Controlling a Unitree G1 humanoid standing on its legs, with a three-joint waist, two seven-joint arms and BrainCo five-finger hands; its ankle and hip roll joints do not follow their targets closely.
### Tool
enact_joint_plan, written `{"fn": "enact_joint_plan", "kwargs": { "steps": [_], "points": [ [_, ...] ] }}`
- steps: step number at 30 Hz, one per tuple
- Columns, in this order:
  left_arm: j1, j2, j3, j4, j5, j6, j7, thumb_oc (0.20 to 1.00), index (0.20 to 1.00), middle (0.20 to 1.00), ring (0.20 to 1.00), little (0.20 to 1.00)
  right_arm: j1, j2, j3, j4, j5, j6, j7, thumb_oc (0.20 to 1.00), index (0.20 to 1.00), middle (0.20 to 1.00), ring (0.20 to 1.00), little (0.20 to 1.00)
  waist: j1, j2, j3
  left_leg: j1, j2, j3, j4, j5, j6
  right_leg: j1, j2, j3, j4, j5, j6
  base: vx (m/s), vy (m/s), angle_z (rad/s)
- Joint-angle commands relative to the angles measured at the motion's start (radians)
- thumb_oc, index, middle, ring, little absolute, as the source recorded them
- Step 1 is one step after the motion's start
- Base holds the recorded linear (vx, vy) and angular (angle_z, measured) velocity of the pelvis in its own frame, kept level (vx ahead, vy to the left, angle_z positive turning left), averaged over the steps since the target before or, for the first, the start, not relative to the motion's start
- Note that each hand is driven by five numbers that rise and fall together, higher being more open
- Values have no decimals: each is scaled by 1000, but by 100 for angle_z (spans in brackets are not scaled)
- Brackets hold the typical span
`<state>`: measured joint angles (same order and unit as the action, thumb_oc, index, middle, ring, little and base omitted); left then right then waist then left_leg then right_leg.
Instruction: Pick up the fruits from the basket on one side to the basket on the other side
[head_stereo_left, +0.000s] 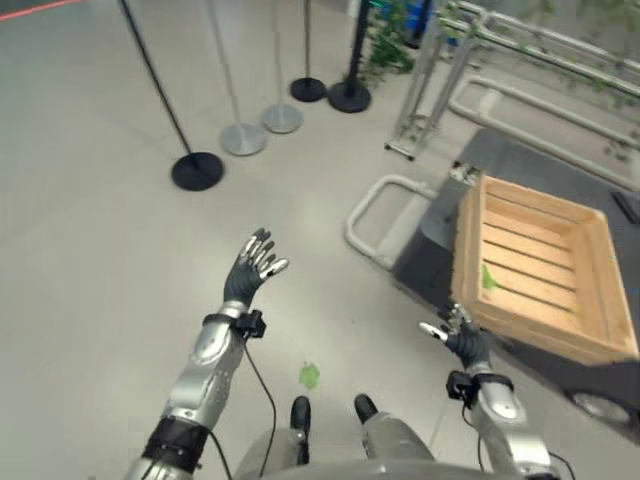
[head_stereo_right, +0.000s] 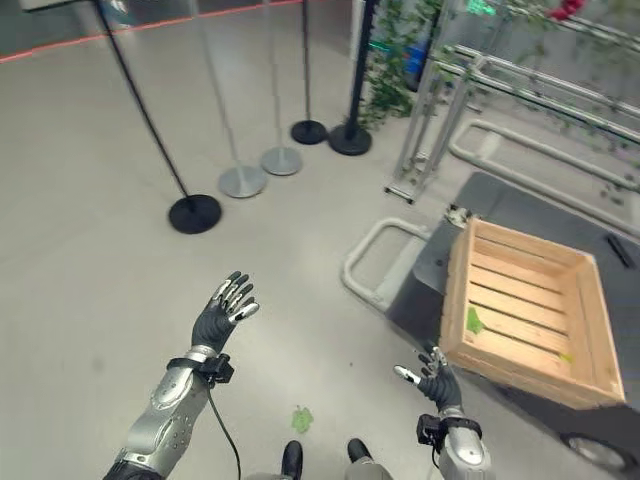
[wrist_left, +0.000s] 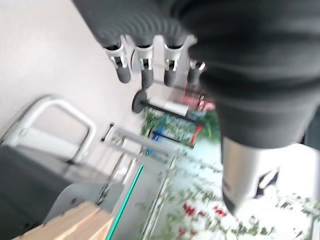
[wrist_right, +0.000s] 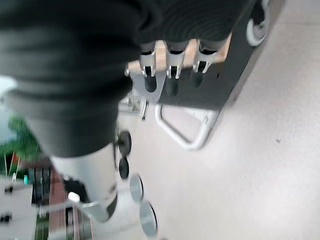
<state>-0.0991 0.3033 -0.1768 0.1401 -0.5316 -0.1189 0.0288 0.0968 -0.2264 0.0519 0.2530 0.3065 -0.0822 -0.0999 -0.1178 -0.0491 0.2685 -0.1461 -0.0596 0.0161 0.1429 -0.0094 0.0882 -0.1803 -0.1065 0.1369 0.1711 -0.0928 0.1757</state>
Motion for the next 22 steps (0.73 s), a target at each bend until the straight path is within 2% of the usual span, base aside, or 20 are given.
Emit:
{"fn": "enact_joint_plan", "kwargs": {
  "steps": [1, 2, 3, 4, 5, 6, 7, 8, 10, 12, 13, 15, 16, 18, 19, 20, 21, 22],
  "points": [
    [-13, -4, 14, -25, 33, -57, 19, 1000, 1000, 1000, 1000, 1000, -43, -48, -45, -14, -6, -56, -35, 1000, 1000, 1000, 1000, 1000, 30, 31, -30, 73, 138, -105, -91, -75, -143, 83, -59, -178, 27, -17, -6, -102, 29, -90],
    [-11, -7, 16, -17, 25, -55, 24, 1000, 1000, 1000, 1000, 1000, -49, -49, -42, -11, -9, -55, -36, 1000, 1000, 1000, 1000, 1000, 39, 34, -37, 71, 145, -90, -95, -71, -146, 93, -76, -224, 23, -13, -10, -126, 14, -74],
    [-10, -12, 16, 7, 19, -47, 39, 1000, 1000, 1000, 1000, 1000, -56, -45, -40, -1, -13, -54, -48, 1000, 1000, 1000, 1000, 1000, 58, 37, -37, 74, 161, -56, -92, -70, -153, 112, -118, -305, 38, -11, -14, -138, 16, -102],
    [-3, -16, 18, 21, 15, -39, 35, 1000, 1000, 1000, 1000, 1000, -58, -47, -40, 11, -15, -49, -46, 1000, 1000, 1000, 1000, 1000, 67, 40, -42, 71, 170, -36, -92, -67, -157, 126, -138, -349, 40, -11, -17, -182, -28, -81],
    [10, -25, 21, 57, -15, -29, 29, 1000, 1000, 1000, 1000, 1000, -61, -50, -37, 25, -23, -38, -43, 1000, 1000, 1000, 1000, 1000, 65, 36, -52, 70, 177, 0, -81, -66, -165, 136, -137, -359, 56, -8, -3, -127, -24, -113],
    [10, -25, 21, 59, -15, -30, 28, 1000, 1000, 1000, 1000, 1000, -61, -50, -37, 24, -23, -38, -43, 1000, 1000, 1000, 1000, 1000, 69, 35, -51, 72, 177, 4, -81, -67, -165, 135, -138, -355, 59, -9, -2, -121, -52, -89],
    [12, -23, 18, 77, -8, -22, 27, 1000, 1000, 1000, 1000, 1000, -55, -49, -38, 30, -24, -34, -36, 1000, 1000, 1000, 1000, 1000, 66, 25, -56, 67, 172, 18, -66, -70, -162, 149, -111, -327, 62, -30, -2, -91, -102, -86],
    [18, -37, 17, 93, -24, -21, 25, 1000, 1000, 1000, 1000, 1000, -54, -45, -40, 40, -29, -28, -40, 1000, 1000, 1000, 1000, 1000, 63, 22, -63, 59, 168, 29, -57, -74, -169, 176, -108, -313, -16, -45, -7, -100, -154, -48],
    [19, -50, 28, 122, -46, -25, 26, 1000, 1000, 1000, 1000, 1000, -55, -54, -31, 56, -42, -18, -40, 1000, 1000, 1000, 1000, 1000, 63, 24, -64, 51, 181, 46, -25, -71, -183, 200, -122, -307, -82, -21, -6, -85, -214, -52],
    [30, -57, 36, 161, -51, -24, 26, 1000, 1000, 1000, 1000, 1000, -57, -62, -22, 99, -48, -14, -38, 1000, 1000, 1000, 1000, 1000, 59, 28, -71, 47, 204, 59, 4, -72, -196, 210, -101, -291, -114, -23, -13, -57, -290, -54],
    [44, -62, 43, 201, -34, -20, 27, 1000, 1000, 1000, 1000, 1000, -50, -76, -12, 137, -62, -8, -35, 1000, 1000, 1000, 1000, 1000, 54, 38, -73, 52, 229, 64, 13, -60, -209, 235, -66, -287, -145, -39, -34, -18, -251, -19],
    [47, -73, 41, 244, -41, -19, 24, 1000, 1000, 1000, 1000, 1000, -54, -79, -4, 182, -49, -9, -35, 1000, 1000, 1000, 1000, 1000, 51, 43, -65, 50, 236, 63, 40, -65, -213, 248, -51, -284, -156, -46, -47, -32, -221, -25],
    [42, -89, 34, 355, -33, -5, 24, 1000, 1000, 1000, 1000, 1000, -73, -86, 23, 291, -38, -2, -34, 1000, 1000, 1000, 1000, 1000, 50, 50, -51, 44, 243, 51, 84, -60, -221, 269, -25, -284, -173, -60, -69, -52, -207, -29],
    [34, -97, 24, 418, -15, 1, 21, 1000, 1000, 1000, 1000, 1000, -87, -91, 40, 359, -42, 1, -31, 1000, 1000, 1000, 1000, 1000, 51, 52, -39, 40, 247, 40, 107, -52, -226, 281, -11, -285, -183, -64, -80, -58, -159, -26],
    [26, -112, 19, 480, -26, 8, 14, 1000, 1000, 1000, 1000, 1000, -101, -96, 48, 418, -39, 4, -33, 1000, 1000, 1000, 1000, 1000, 51, 54, -27, 34, 246, 28, 122, -44, -231, 296, -5, -289, -192, -67, -87, -131, -216, -14],
    [-18, -136, 4, 645, -9, 22, 10, 1000, 1000, 1000, 1000, 1000, -146, -95, 72, 553, -41, 18, -34, 1000, 1000, 1000, 1000, 1000, 67, 46, -16, 8, 171, -31, 136, -50, -227, 299, -3, -285, -200, -59, -95, -99, -141, 3],
    [-21, -137, 5, 648, -9, 20, 9, 1000, 1000, 1000, 1000, 1000, -149, -96, 72, 555, -40, 16, -34, 1000, 1000, 1000, 1000, 1000, 64, 46, -15, 6, 169, -34, 138, -52, -226, 300, -4, -288, -200, -61, -95, -87, -140, 16],
    [-43, -147, 7, 750, 2, 34, 7, 1000, 1000, 1000, 1000, 1000, -170, -85, 83, 643, -35, 28, -24, 1000, 1000, 1000, 1000, 1000, 69, 43, -17, 7, 134, -56, 124, -66, -220, 299, 2, -283, -197, -58, -94, -9, -68, 20]
  ]
}}
